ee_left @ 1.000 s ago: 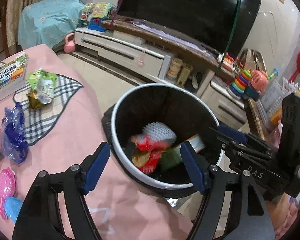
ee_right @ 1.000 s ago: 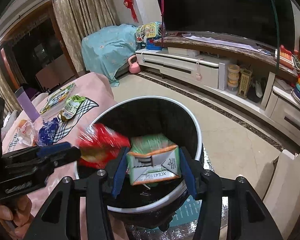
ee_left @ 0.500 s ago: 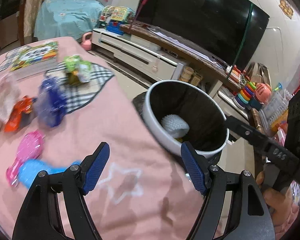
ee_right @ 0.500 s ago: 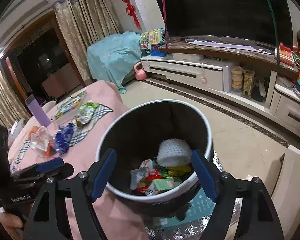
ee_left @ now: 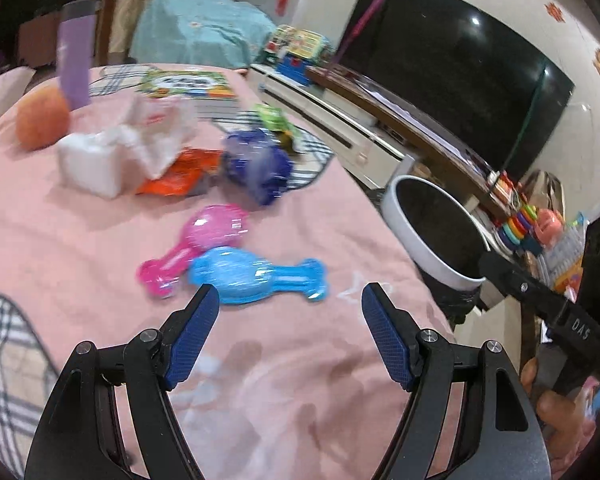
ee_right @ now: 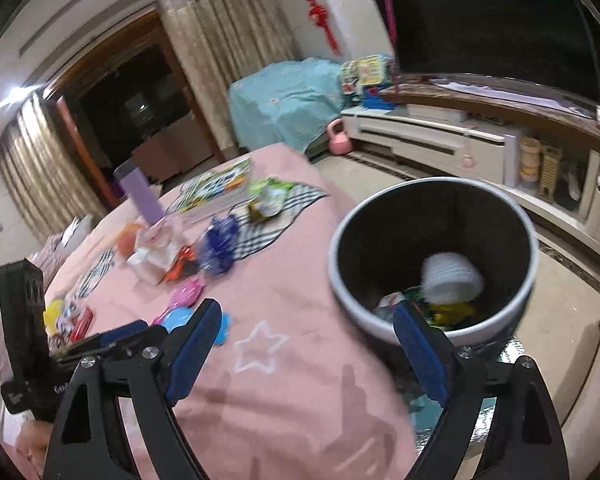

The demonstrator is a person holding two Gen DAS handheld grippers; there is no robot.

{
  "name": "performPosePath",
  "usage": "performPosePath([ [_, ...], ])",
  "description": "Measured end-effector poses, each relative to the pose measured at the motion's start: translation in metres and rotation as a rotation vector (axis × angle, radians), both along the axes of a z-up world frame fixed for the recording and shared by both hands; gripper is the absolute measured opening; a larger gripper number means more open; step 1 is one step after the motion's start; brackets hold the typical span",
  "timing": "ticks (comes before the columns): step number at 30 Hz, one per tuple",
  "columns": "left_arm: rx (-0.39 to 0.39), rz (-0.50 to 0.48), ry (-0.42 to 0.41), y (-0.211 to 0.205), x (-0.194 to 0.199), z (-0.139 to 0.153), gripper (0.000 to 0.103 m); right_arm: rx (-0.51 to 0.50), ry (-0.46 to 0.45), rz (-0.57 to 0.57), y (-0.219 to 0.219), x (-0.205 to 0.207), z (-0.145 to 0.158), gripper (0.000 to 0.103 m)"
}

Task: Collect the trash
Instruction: 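Move both tools back over the table toward the pink and blue toy packages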

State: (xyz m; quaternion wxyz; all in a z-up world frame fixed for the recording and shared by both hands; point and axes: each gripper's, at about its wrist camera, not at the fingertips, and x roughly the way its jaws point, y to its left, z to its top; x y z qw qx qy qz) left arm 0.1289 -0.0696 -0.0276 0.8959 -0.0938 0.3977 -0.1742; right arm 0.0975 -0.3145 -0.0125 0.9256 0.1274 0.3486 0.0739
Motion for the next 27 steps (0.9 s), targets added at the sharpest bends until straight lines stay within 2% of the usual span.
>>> performPosePath([
  [8, 0.006, 0.085, 0.015, 0.052, -0.006, -0.010, 0.076, 0.010, 0.035, 0.069, 0.042, 0.006, -0.016, 0.089],
  [15, 0.063, 0.074, 0.034, 0.074, 0.001, -0.020, 0.076, -0.001, 0.080, 0.134, 0.068, 0.013, -0.032, 0.089],
  [20, 0.111, 0.046, 0.053, 0.078, 0.010, -0.027, 0.076, -0.056, 0.100, 0.230, 0.087, 0.022, -0.039, 0.089],
  [27, 0.127, 0.048, 0.073, 0.087, 0.015, -0.035, 0.076, -0.141, 0.107, 0.361, 0.112, 0.037, -0.048, 0.089],
])
